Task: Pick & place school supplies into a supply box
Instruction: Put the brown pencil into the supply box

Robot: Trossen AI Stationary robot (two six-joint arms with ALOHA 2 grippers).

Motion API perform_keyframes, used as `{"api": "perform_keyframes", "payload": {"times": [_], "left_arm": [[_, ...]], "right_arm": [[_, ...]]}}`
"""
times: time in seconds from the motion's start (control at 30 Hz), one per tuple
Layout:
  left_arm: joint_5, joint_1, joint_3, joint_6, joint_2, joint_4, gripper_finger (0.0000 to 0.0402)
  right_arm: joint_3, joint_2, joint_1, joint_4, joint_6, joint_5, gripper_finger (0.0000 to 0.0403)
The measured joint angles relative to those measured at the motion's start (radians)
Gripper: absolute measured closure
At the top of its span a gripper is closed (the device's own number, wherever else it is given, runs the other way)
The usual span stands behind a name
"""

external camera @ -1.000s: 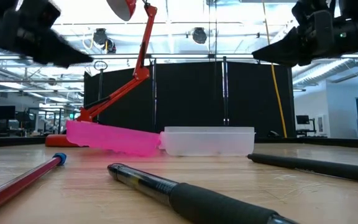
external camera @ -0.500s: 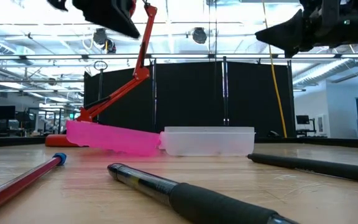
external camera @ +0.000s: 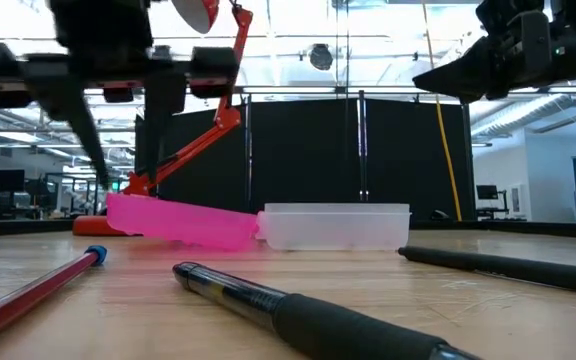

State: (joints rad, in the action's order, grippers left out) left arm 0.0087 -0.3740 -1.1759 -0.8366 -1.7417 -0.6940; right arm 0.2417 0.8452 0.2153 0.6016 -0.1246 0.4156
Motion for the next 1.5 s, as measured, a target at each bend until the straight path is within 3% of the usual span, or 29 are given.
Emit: {"api": "perform_keyframes", "payload": {"times": [0.27, 0.53, 0.8, 0.93, 1.23, 1.4, 1.5], "left_arm": [[0.086, -0.064, -0.002, 0.015, -0.024, 0.061, 0.0193], [0.044, -0.074, -0.007, 0.001, -0.144, 0.070, 0.0190], [0.081, -0.038, -0.009, 0.000, -0.164, 0.076, 0.0191], [0.112, -0.019, -0.008, -0.001, -0.166, 0.078, 0.0226], [0.146, -0.001, -0.010, -0.028, -0.196, 0.090, 0.0381], [0.132, -0.007, -0.010, -0.098, -0.182, 0.078, 0.0375], [0.070, -0.022, -0.005, -0.153, -0.151, 0.070, 0.0377]], "right_arm": [[0.000, 0.000, 0.000, -0.015, 0.007, 0.000, 0.0403], [0.000, 0.000, 0.000, -0.006, 0.012, 0.000, 0.0403], [0.000, 0.000, 0.000, -0.001, 0.010, 0.000, 0.0403], [0.000, 0.000, 0.000, -0.001, 0.009, 0.000, 0.0403], [0.000, 0.000, 0.000, -0.001, 0.008, 0.000, 0.0403], [-0.001, 0.000, 0.000, -0.013, 0.008, 0.000, 0.0403], [-0.012, 0.000, 0.000, -0.007, 0.008, 0.000, 0.0403]]}}
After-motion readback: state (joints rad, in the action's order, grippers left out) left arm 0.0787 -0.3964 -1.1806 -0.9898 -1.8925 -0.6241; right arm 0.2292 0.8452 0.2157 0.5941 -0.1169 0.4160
